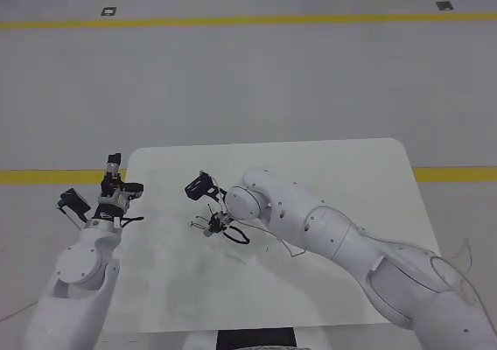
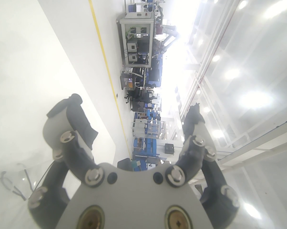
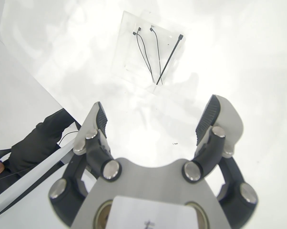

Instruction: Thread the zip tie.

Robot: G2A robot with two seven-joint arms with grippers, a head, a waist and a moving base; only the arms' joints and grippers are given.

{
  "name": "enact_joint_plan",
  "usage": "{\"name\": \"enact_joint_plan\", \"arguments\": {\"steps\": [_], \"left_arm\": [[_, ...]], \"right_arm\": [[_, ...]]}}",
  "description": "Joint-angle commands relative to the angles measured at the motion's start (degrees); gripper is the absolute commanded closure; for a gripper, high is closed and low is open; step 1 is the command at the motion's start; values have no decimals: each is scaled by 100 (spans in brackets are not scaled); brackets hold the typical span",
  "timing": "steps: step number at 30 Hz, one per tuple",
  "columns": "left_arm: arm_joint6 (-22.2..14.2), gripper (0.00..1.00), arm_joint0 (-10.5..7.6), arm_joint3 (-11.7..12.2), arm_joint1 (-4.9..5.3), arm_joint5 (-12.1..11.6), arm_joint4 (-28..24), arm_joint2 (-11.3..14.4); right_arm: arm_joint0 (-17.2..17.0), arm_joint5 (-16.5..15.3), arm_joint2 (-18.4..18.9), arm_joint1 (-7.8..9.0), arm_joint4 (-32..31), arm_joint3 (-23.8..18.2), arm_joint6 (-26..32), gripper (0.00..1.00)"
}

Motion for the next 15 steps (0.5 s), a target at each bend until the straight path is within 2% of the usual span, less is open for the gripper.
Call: {"name": "enact_joint_plan", "arguments": {"steps": [1, 3, 6, 13, 15], "left_arm": [[0, 0, 0, 0, 0, 0, 0, 0], [0, 0, 0, 0, 0, 0, 0, 0], [0, 0, 0, 0, 0, 0, 0, 0], [0, 0, 0, 0, 0, 0, 0, 0], [0, 0, 0, 0, 0, 0, 0, 0]], "right_arm": [[-40, -121, -50, -27, -78, -142, -41, 0], [-20, -142, -68, -69, -110, -180, 18, 0], [-16, -6, -138, -184, -140, -162, 72, 0], [25, 701, -275, -542, -79, 110, 295, 0], [3, 771, -243, -626, 24, 218, 203, 0]]}}
